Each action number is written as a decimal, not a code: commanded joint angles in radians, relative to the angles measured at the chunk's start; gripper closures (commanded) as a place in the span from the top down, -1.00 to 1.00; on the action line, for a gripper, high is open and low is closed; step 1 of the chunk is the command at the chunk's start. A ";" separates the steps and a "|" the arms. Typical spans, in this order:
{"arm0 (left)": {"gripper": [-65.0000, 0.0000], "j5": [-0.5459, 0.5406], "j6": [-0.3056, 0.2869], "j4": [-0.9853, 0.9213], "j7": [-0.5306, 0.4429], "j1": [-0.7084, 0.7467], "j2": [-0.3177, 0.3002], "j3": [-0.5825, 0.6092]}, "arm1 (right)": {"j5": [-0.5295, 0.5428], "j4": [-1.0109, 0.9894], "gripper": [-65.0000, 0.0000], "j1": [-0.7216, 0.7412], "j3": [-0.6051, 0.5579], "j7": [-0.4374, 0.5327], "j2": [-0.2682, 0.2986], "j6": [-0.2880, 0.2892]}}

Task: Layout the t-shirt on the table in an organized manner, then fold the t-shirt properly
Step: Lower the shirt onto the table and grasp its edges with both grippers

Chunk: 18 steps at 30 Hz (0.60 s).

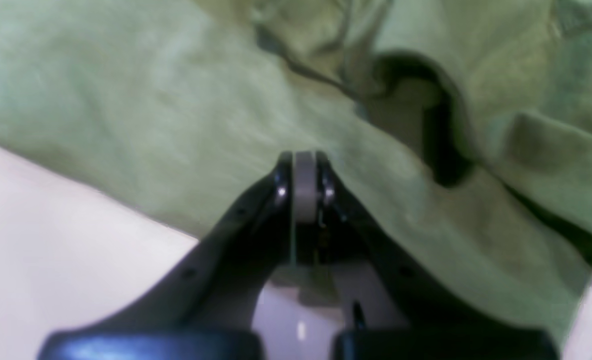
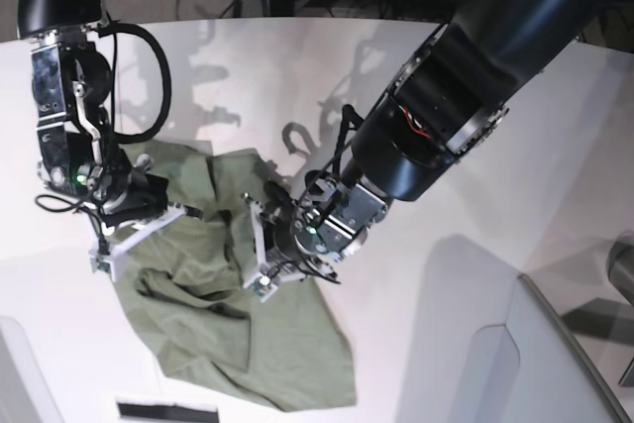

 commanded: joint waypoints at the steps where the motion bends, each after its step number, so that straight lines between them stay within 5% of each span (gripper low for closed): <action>1: -1.00 -0.003 0.001 0.011 -0.021 -0.028 0.011 0.001 | 0.002 0.019 -1.00 0.020 0.003 0.017 0.006 -0.002; 10: -1.00 0.126 0.003 -0.079 -0.026 0.021 -0.004 0.013 | 0.005 0.033 -1.00 0.018 0.003 0.017 0.006 -0.002; 18: -1.00 0.124 0.004 -0.081 -0.021 0.016 -0.147 -0.066 | 0.005 0.114 -1.00 -0.005 -0.028 -0.003 -0.006 -0.002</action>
